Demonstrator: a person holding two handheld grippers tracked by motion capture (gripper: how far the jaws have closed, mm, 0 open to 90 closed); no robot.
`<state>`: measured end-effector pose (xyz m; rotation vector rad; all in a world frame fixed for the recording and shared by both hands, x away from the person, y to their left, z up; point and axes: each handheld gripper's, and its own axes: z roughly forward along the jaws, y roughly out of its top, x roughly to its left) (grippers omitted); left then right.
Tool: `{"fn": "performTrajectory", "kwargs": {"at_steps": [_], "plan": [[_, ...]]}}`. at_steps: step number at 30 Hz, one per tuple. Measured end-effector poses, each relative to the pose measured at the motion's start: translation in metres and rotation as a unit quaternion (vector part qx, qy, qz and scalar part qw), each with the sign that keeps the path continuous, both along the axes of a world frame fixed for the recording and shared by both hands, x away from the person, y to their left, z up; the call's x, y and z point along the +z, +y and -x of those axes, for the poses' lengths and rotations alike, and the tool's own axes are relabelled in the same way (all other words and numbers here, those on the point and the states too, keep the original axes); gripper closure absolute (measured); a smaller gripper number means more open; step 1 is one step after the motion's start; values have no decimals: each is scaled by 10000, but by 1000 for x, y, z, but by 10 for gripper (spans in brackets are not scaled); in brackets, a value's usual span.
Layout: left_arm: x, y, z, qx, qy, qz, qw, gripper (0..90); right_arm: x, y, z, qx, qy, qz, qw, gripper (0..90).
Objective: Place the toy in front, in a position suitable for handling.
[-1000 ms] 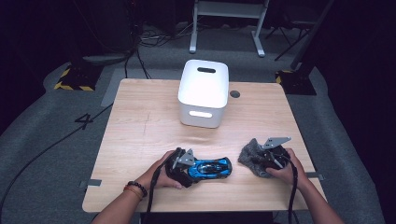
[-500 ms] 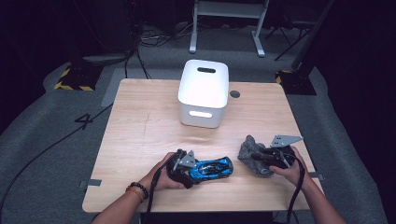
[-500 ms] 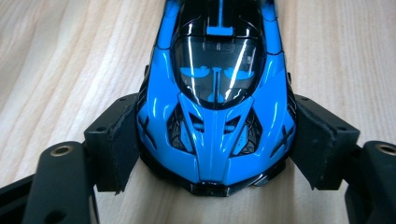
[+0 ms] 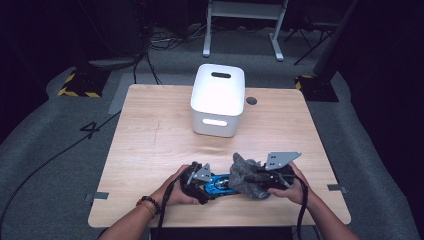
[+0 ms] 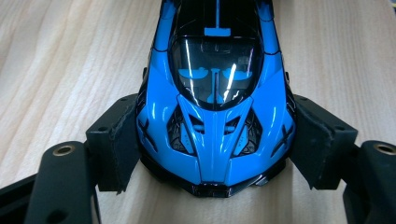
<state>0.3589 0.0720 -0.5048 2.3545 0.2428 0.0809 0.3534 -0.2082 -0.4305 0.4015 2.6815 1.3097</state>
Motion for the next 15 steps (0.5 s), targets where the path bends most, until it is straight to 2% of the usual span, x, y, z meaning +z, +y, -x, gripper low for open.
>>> {"fn": "performTrajectory", "kwargs": {"at_steps": [1,2,4,7,9,11,15], "plan": [[0,0,1,-40,30,-7,10000,260,-4,11,2,147,12,130,9998,747],[0,-1,2,-108,81,0,9999,260,-4,11,2,147,12,130,9998,747],[0,-4,6,-243,3,-25,9997,260,-8,20,3,259,74,190,9995,746],[0,-5,6,-269,-27,-29,9996,259,-11,32,8,505,127,291,9982,743],[0,-5,4,-290,-77,-12,9995,258,-18,44,11,570,134,513,9970,740],[0,-5,5,-263,-38,-31,9996,256,-25,49,12,532,42,741,9958,736],[0,-4,4,-260,-29,-48,9996,256,-27,47,13,549,-9,736,9958,735]]}}
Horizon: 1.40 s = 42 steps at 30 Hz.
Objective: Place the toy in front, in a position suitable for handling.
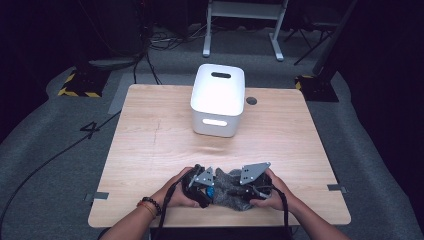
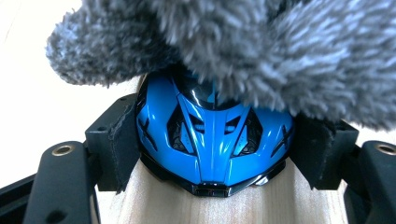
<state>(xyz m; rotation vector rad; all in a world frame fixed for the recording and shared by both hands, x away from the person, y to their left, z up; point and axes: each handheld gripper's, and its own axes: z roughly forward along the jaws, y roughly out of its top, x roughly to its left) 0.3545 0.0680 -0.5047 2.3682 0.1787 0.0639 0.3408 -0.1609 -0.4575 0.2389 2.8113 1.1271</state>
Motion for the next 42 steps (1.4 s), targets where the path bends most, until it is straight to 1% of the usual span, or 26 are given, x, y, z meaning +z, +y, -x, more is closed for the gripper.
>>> {"fn": "performTrajectory", "kwargs": {"at_steps": [3,5,9,10,11,12,13,15,16,17,18,20,21,23,25,26,27,28,31,32,33,35,37,39,41,42], "plan": [[0,1,-1,-21,-13,31,10000,255,-1,-5,0,-78,-42,35,10000,736],[0,2,-1,2,-4,-14,10000,255,-2,-11,-3,-120,-8,14,9999,736],[0,2,-1,-4,-22,9,10000,253,-2,-18,-4,-173,40,8,9998,737],[0,3,-1,0,-17,0,10000,252,-2,-24,-5,-226,60,11,9997,737],[0,4,-1,42,31,-23,10000,252,-2,-24,-5,-226,60,11,9997,737],[1,4,-1,32,25,-41,10000,251,-2,-27,-5,-244,39,25,9997,737],[1,4,-1,24,6,-55,10000,249,-2,-37,-3,-340,43,40,9994,737],[1,5,0,45,13,-59,10000,248,-2,-40,-3,-377,43,44,9993,737],[1,5,0,61,18,-59,10000,246,-2,-50,-3,-484,56,97,9988,736],[1,6,0,81,38,-47,9999,246,-2,-50,-3,-484,56,97,9988,736],[1,6,0,98,46,-48,9999,245,-2,-55,-3,-548,32,126,9984,736],[1,6,0,62,27,-50,10000,244,-3,-67,-8,-664,132,61,9977,736],[2,7,0,63,35,-77,9999,244,-3,-67,-8,-664,132,61,9977,736],[2,9,-1,100,93,-129,9998,238,-5,-72,-13,-762,135,120,9969,737],[2,11,-1,130,146,-87,9998,236,-6,-72,-14,-766,159,107,9969,737],[3,13,-1,169,202,-102,9996,229,-6,-72,-14,-788,118,170,9967,737],[3,15,-1,213,239,-102,9994,229,-6,-72,-14,-788,118,170,9967,737],[2,17,-1,215,237,-49,9995,227,-7,-72,-14,-795,103,200,9966,737],[2,22,1,280,154,-137,9994,212,-8,-73,-15,-859,80,244,9960,737],[2,22,2,296,134,-87,9994,208,-7,-74,-15,-889,103,195,9958,736],[1,22,2,298,102,-86,9995,208,-7,-74,-15,-889,103,195,9958,736],[3,21,2,267,80,-188,9994,210,-4,-74,-15,-914,70,134,9957,736],[3,19,1,201,67,-168,9996,227,3,-73,-17,-938,98,-119,9955,735],[2,18,0,183,90,-136,9997,228,10,-69,-19,-905,134,-376,9951,735],[1,16,0,159,59,-105,9998,230,16,-57,-21,-847,102,-522,9950,734],[1,14,-1,141,51,-70,9999,230,16,-51,-22,-830,75,-532,9951,734]]}}
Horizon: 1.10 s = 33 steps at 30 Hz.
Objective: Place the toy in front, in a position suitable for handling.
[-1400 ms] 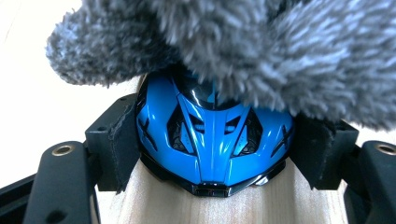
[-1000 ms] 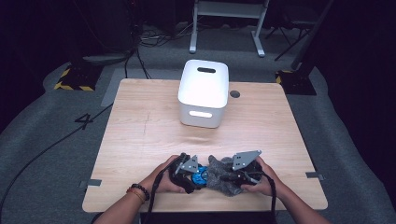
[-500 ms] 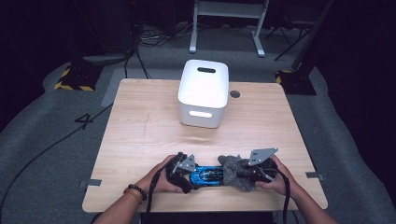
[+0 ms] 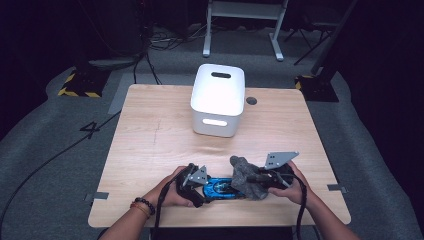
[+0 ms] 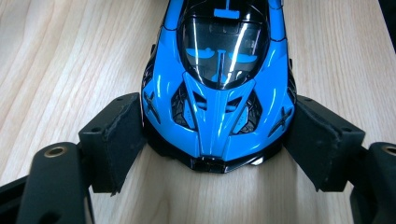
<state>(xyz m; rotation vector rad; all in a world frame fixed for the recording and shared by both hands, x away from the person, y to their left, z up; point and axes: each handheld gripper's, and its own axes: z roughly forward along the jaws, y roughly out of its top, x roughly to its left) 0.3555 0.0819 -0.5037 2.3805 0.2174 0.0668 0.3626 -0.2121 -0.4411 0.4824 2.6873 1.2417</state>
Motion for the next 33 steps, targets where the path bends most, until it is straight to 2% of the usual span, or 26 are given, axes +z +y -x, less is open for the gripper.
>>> {"fn": "performTrajectory", "kwargs": {"at_steps": [1,3,6,7,11,13,15,16,18,23,27,29,33], "plan": [[0,-1,0,0,23,-11,10000,233,0,15,-3,92,-38,53,9999,733],[0,-1,-1,-59,-2,25,10000,233,-2,23,-3,150,-33,127,9998,733],[-2,-1,-2,-75,-6,94,9999,235,-9,45,-8,310,16,434,9986,737],[-2,-1,-2,-73,-12,91,9999,235,-9,45,-8,310,16,434,9986,737],[-2,-1,-2,-68,-7,88,9999,235,-13,64,-12,383,140,561,9976,736],[-2,-1,-2,-88,-11,80,9999,236,-15,74,-11,484,101,760,9959,735],[-2,-1,-2,-99,-11,92,9999,236,-16,74,-12,474,130,753,9959,735],[-2,-1,-2,-100,-15,84,9999,237,-18,72,-16,410,266,670,9966,735],[-2,-2,-2,-88,-19,87,9999,236,-19,71,-18,378,319,635,9968,735],[-2,-2,-1,-68,-21,91,9999,237,-16,67,-15,303,57,830,9961,735],[-2,-2,-1,-59,-21,90,9999,237,-16,48,-17,183,-74,1063,9941,737],[-2,-2,-1,-59,-21,89,9999,237,-17,32,-21,108,77,917,9957,738],[-2,-2,-1,-46,-10,85,10000,237,-16,11,-22,-40,131,836,9964,739]]}}
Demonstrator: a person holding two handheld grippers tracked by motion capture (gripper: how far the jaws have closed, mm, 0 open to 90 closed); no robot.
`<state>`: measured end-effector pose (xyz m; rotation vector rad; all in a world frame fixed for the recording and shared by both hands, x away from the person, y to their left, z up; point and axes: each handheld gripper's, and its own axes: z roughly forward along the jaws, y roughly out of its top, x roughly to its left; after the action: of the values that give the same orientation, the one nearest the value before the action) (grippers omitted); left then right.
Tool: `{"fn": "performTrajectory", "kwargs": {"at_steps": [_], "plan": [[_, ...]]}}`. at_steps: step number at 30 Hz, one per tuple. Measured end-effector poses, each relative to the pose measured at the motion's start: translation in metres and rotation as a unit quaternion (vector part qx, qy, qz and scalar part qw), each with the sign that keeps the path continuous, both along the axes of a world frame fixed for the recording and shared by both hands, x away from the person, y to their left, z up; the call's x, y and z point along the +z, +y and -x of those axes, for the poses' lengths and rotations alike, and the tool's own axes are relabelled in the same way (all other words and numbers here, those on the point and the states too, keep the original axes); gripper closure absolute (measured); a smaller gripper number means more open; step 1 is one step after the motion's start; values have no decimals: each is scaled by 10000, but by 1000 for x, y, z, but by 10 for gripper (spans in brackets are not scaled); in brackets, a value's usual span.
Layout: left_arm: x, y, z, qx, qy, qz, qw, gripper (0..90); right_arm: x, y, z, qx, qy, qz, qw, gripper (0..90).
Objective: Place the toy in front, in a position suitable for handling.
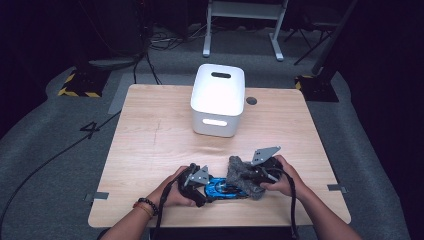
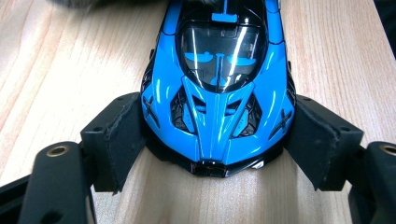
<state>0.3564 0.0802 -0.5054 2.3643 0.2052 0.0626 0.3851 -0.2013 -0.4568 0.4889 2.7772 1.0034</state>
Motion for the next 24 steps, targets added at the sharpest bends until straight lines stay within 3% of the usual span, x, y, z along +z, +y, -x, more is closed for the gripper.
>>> {"fn": "performTrajectory", "kwargs": {"at_steps": [6,10,14,15,16,19,24], "plan": [[0,0,0,-4,-13,-2,10000,237,6,-11,4,-121,-209,92,9997,740],[0,0,0,-4,-12,-3,10000,237,14,-12,4,-198,-83,-473,9987,741],[0,0,0,-3,-15,-3,10000,236,17,12,12,23,-107,-654,9978,740],[0,0,0,-2,-13,-4,10000,237,15,29,17,234,-99,-604,9978,739],[0,0,0,-1,-10,-3,10000,237,15,29,17,234,-99,-604,9978,738],[0,0,0,-2,-25,-8,10000,236,7,60,26,561,-96,-435,9974,733],[0,0,0,8,-40,-6,10000,235,-3,84,34,739,-74,-314,9967,727]]}}
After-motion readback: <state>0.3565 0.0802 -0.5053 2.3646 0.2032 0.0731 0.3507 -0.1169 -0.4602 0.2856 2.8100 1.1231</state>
